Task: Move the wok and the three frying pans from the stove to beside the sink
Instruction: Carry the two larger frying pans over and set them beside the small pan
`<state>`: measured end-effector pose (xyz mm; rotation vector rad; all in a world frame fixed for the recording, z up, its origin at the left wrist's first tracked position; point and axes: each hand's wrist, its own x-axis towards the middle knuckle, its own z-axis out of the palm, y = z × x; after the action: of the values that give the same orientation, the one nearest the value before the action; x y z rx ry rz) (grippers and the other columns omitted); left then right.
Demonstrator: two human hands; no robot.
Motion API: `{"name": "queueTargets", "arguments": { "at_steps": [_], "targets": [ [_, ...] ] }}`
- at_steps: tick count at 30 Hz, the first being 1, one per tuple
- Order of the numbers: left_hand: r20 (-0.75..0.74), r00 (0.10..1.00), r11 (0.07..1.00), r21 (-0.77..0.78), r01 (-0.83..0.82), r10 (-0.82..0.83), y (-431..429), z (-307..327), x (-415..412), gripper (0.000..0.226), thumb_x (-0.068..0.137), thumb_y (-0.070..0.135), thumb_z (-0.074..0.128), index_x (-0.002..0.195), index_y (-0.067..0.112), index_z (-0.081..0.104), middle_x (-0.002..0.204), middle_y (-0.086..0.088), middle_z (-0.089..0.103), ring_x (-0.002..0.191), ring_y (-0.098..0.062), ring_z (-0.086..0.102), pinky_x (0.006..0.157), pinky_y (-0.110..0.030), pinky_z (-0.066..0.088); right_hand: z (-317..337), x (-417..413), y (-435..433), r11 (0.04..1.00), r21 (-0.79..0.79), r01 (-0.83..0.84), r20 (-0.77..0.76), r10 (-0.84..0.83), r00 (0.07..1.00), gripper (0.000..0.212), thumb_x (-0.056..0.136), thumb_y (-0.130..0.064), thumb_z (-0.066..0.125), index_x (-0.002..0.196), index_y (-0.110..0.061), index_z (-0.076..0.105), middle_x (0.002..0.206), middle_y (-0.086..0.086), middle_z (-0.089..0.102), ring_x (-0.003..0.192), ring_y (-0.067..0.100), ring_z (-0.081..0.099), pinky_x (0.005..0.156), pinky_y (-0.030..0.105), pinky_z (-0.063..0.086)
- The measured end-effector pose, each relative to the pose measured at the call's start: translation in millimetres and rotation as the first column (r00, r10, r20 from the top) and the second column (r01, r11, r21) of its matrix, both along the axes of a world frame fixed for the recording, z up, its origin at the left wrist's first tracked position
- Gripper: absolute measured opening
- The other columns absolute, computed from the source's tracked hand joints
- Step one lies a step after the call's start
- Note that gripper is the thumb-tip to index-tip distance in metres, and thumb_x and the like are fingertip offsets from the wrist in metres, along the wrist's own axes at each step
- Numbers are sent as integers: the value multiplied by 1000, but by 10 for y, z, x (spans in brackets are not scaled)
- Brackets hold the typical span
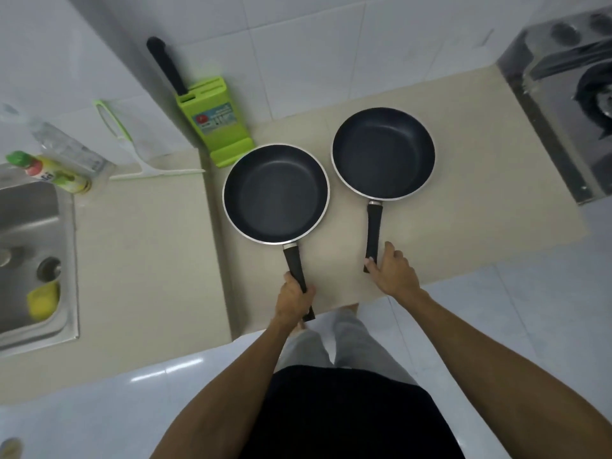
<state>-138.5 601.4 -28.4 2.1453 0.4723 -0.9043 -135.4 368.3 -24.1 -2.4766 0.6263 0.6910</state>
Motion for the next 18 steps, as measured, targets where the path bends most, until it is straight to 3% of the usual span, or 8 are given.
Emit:
{"name": "queueTargets", "arguments": {
  "at_steps": [2,6,11,13,15,18],
  "targets": [
    [-49,995,996,-20,-88,87,-91,-52,25,40,99,18,57,129,2,36,119,-24,62,98,-38,66,84,-46,59,-65,47,-67,999,24,-33,-21,33,999,74,98,-48,50,149,-2,23,137,29,47,120,44,50,96,53,46],
    [-141,941,934,-142,-327,307,-199,-42,42,21,101,11,52,114,8,37,102,-24,68,71,-41,72,59,-47,62,-117,182,-143,993,108,-53,-34,57,998,76,96,-48,54,149,-4,21,136,26,48,120,43,51,97,54,47],
    [-94,903,875,-227,-428,418,-215,59,29,26,104,31,50,112,7,45,84,-21,67,51,-31,65,47,-43,59,-115,427,-120,929,338,147,-15,-151,988,52,92,-21,62,134,-5,37,115,21,60,101,38,62,85,50,55],
    [-91,866,822,-281,-496,491,-227,123,57,36,105,43,42,108,7,49,72,-17,64,45,-28,62,43,-38,56,-99,539,-79,824,457,336,-96,-330,939,39,88,-9,59,124,-7,42,108,23,64,88,34,67,74,46,59],
    [-124,818,749,-343,-567,562,-238,177,88,43,107,45,35,106,5,51,60,-11,60,41,-26,58,41,-35,54,-102,644,-45,649,558,516,-202,-497,844,28,89,-6,57,114,-6,45,100,26,66,69,32,67,59,42,56],
    [-170,771,675,-395,-623,613,-255,245,128,45,108,42,31,102,3,51,52,-6,57,37,-23,52,38,-31,50,-146,731,-56,284,700,655,-405,-598,691,26,101,-33,51,113,-11,47,91,22,64,62,32,62,54,35,50]
  ]
}}
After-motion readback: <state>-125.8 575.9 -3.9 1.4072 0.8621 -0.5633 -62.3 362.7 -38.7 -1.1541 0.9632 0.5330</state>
